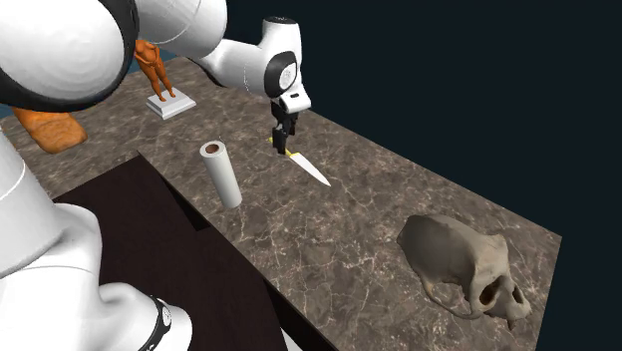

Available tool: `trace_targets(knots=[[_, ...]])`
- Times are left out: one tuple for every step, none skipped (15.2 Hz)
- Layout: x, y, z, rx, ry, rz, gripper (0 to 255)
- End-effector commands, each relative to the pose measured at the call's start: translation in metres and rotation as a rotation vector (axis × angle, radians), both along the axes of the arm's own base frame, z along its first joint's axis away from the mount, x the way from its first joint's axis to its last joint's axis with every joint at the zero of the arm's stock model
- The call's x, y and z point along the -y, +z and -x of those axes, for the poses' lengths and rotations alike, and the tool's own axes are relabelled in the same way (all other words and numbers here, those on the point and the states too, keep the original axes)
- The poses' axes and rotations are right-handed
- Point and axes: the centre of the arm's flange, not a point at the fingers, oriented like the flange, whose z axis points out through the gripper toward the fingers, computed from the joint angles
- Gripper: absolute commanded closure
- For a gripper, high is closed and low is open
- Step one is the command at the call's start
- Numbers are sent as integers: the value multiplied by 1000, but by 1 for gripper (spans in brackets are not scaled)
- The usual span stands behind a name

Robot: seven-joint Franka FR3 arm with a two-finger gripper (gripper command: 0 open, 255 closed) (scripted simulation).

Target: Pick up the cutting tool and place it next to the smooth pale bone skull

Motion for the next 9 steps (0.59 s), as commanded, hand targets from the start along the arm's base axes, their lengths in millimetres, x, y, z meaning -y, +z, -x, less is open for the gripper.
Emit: trace_targets(knots=[[-18, -18, -11, -10, -33, -2, 0], [-26, -27, -16, -16, -48, -4, 0], [-34, -36, -22, -21, -63, -5, 0], [-41, -45, -28, -26, -77, -7, 0], [-46, -51, -32, -30, -87, -8, 0], [-46, -57, -31, -30, -87, -8, 0], [-47, -62, -31, -30, -87, -8, 0], [-47, -67, -31, -30, -87, -8, 0], [-47, -72, -30, -30, -87, -8, 0]])
